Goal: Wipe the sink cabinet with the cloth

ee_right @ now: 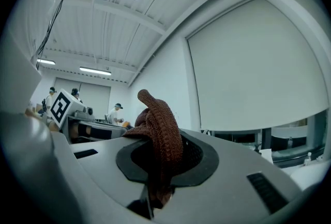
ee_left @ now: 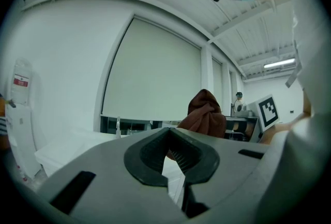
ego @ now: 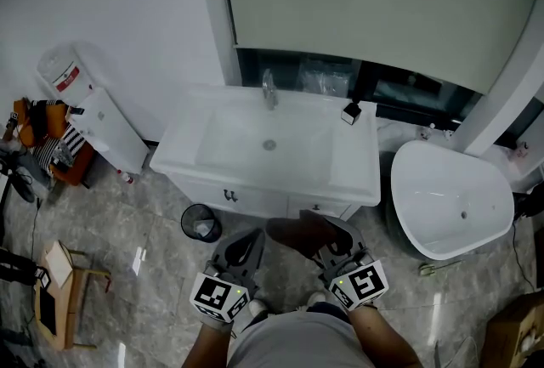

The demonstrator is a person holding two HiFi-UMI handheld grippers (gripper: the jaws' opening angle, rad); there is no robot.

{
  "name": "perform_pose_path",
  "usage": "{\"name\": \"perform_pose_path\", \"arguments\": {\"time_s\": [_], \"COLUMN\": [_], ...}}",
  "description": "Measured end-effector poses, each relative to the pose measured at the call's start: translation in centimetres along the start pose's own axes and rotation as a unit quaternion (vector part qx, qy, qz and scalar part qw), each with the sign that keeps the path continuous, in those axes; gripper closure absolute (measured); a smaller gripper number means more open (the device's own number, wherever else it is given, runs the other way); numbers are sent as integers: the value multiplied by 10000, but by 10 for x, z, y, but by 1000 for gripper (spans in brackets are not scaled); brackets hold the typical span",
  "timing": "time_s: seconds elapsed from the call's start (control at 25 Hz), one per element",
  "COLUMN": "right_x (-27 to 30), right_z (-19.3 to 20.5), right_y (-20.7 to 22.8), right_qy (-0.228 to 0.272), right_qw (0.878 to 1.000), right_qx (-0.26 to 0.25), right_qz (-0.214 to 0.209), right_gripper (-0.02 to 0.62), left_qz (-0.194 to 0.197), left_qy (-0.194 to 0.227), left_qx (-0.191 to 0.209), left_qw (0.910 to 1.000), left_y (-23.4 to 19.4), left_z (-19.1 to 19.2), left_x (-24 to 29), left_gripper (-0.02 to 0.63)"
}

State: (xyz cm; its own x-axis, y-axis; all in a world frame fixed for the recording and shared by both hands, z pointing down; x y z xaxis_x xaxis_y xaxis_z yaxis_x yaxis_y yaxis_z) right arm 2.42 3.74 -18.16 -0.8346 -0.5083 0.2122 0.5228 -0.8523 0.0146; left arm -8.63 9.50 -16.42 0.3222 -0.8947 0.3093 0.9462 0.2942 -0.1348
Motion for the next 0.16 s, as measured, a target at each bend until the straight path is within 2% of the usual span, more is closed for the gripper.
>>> {"name": "perform_pose_path", "arguments": {"time_s": [0.16], "right_x": [-6], "right_z": [2], "right_y": [6], "right_qy": [29], "right_qw": [10000], "right_qx": [-13], "right_qz": [9], "right_gripper": [537], "left_qz": [-63], "left_qy": [31], "left_qx": [-11], "left_qw": [10000], "left_y": [5], "left_z": [2], "left_x": [1], "left_gripper": [595]}}
Point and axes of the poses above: the fingertips, and each gripper's own axes: x forward along the fingers, y to its right, z out of its underside, the point moved 1 cm from there along -x, backward along the fingers, and after that the axes turned 14 degrees about -y, right-handed, at the moved point
